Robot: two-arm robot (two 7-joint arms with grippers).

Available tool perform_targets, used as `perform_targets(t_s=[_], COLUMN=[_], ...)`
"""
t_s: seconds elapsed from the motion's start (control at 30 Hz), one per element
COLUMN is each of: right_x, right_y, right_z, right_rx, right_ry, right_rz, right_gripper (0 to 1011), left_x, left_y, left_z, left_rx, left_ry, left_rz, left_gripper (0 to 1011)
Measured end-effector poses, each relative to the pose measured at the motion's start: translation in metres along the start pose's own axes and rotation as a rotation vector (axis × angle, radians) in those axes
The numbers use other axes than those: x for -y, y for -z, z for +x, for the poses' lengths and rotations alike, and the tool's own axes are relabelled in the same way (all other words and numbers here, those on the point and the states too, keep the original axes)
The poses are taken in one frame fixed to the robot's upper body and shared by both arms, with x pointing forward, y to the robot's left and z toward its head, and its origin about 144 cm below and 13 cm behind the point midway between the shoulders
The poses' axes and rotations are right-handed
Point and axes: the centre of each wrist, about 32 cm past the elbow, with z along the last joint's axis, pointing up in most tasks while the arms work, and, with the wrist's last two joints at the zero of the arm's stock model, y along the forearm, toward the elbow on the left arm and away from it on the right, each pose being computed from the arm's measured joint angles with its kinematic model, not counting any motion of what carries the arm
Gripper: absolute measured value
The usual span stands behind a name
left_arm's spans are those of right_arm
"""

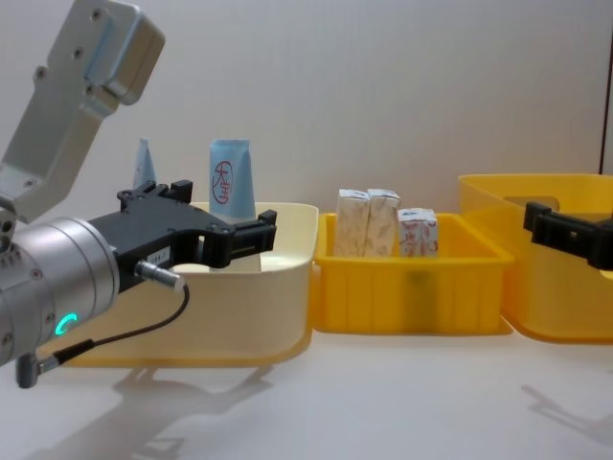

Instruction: Bimanual collaborative sorting of washing and personal care products

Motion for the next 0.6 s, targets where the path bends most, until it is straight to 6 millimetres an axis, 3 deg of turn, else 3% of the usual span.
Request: perform_targets(t_s=[0.6], right_x=[-0.0026], right_y=[-0.0038], right_z=[-0.002], right_rx=[-0.001], right_ry=[-0.004], right_rz=[-0.011], right_gripper=[1001], left_x=[0.0], left_y=[0.0], left_z=[0.0], left_rx=[0.0], left_ry=[0.0], left_rz=[0.0], left_gripper=[1003])
